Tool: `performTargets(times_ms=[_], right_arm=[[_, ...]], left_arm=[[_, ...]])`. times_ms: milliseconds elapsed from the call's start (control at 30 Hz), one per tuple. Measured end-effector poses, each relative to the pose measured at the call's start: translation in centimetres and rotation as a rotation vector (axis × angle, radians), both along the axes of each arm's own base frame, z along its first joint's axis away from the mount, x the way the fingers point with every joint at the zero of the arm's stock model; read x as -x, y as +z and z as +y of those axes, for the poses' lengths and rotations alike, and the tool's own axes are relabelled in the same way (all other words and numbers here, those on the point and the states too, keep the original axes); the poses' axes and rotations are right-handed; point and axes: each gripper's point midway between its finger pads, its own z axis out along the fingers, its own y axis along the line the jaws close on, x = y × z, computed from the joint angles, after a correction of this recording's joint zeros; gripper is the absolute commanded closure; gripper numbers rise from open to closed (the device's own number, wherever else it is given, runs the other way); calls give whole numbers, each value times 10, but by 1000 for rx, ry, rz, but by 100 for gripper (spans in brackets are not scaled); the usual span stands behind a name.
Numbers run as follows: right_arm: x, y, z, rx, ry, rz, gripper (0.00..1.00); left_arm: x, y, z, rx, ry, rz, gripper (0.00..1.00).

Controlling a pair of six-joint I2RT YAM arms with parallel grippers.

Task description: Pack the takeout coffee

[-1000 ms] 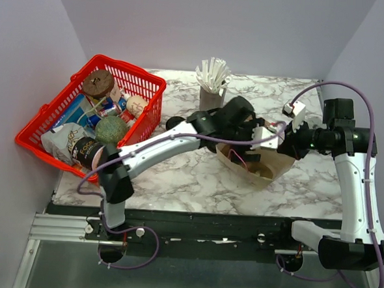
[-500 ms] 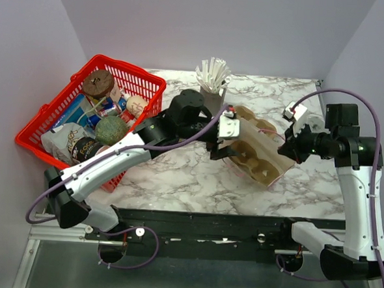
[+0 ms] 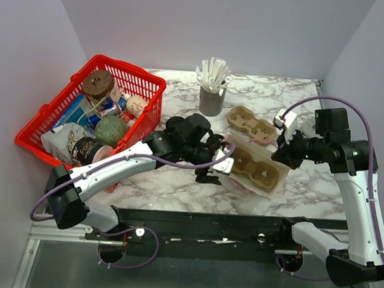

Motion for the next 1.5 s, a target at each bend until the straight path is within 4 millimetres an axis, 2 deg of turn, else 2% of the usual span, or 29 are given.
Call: performTargets(times_ms=[133,400,567,700,733,767,833,900,1067,1300,1400,1500], right_arm=[[3,2,2,-4,-5,-1,99],[11,-2,7,-32,-8,15,99],[22,-8,14,-59,22,38,99],[24,-7,17,-70,30,43,100],[24,-7,17,-70,31,43,99],[24,-7,17,-69,31,43,100],[21,-8,16,-63,27,46,99],[15,-5,15,-51,19,40,99],[-12,9,12,-9,-1,9,100],[-42,39,9,27,-17,-75,99],[-52,60,10,25,-25,-129,100],[-63,91,12,9,-28,-202,100]], left_arm=[[23,-23,11,-26,-80,-24,30],[56,-51,25,-30,-213,-114,38],[62,-62,25,-26,-247,-141,39],[59,-58,21,-6,-240,-156,39],[58,-57,20,-3,-233,-158,44],[55,-54,19,3,-222,-161,54],[47,-43,14,22,-179,-145,80],[35,-23,5,58,-141,-153,83],[9,40,-15,172,-76,-206,98],[-16,96,-38,235,-35,-218,100],[-23,115,-42,241,-25,-221,100],[-26,137,-43,260,-19,-236,100]])
